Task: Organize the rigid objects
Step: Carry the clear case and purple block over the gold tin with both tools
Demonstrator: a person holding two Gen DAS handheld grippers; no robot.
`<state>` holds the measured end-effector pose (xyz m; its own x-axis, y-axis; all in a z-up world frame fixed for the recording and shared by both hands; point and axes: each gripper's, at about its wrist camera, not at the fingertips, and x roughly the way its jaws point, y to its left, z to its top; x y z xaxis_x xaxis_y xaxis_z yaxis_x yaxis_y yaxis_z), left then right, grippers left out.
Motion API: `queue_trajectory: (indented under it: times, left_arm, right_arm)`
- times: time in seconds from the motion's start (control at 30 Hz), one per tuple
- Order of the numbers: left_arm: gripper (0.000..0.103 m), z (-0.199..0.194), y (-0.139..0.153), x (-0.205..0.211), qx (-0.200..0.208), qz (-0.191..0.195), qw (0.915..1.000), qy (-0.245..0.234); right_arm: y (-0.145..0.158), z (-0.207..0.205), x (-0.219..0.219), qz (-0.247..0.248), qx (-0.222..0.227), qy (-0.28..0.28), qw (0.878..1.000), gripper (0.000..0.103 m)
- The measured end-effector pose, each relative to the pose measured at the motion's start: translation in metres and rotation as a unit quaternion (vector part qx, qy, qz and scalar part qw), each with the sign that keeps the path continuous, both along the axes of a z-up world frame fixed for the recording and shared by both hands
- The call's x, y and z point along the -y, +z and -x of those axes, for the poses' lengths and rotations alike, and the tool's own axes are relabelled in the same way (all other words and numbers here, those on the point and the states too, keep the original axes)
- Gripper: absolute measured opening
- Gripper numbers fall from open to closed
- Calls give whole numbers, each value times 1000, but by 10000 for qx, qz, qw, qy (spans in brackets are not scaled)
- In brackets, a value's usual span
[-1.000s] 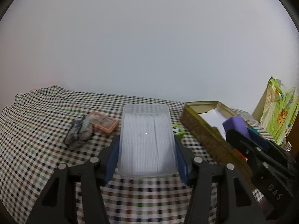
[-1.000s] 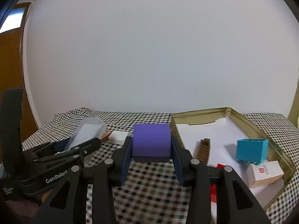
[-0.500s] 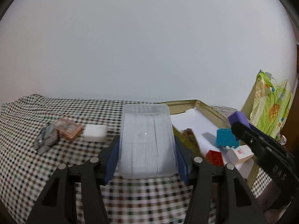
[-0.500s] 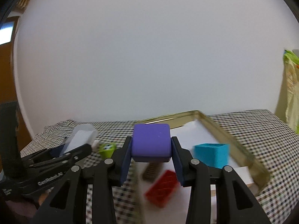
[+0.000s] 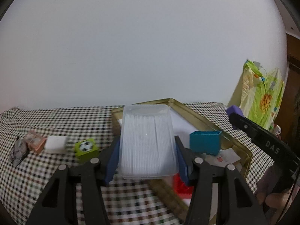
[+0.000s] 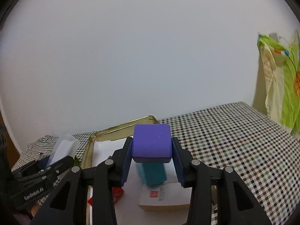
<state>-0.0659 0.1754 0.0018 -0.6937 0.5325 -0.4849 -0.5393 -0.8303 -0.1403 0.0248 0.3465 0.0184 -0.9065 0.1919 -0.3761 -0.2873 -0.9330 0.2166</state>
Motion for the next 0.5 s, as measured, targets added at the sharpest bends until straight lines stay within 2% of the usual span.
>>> queue_trajectory:
  times: [0.13,0.33,0.5]
  left_arm:
    - [54,-1,-1,-17,52,91,9999,-130]
    - [54,-4,-7,-38,122,349,9989,-300]
    - [54,-5,-12,-51,266,463,9978,-388]
  right_arm:
    - [-2,3,-13,203,121,9,9997,43]
    - [-3,10,-6,53,343,39,9994,43]
    - [-7,11,-5,184,521,48,9985,43]
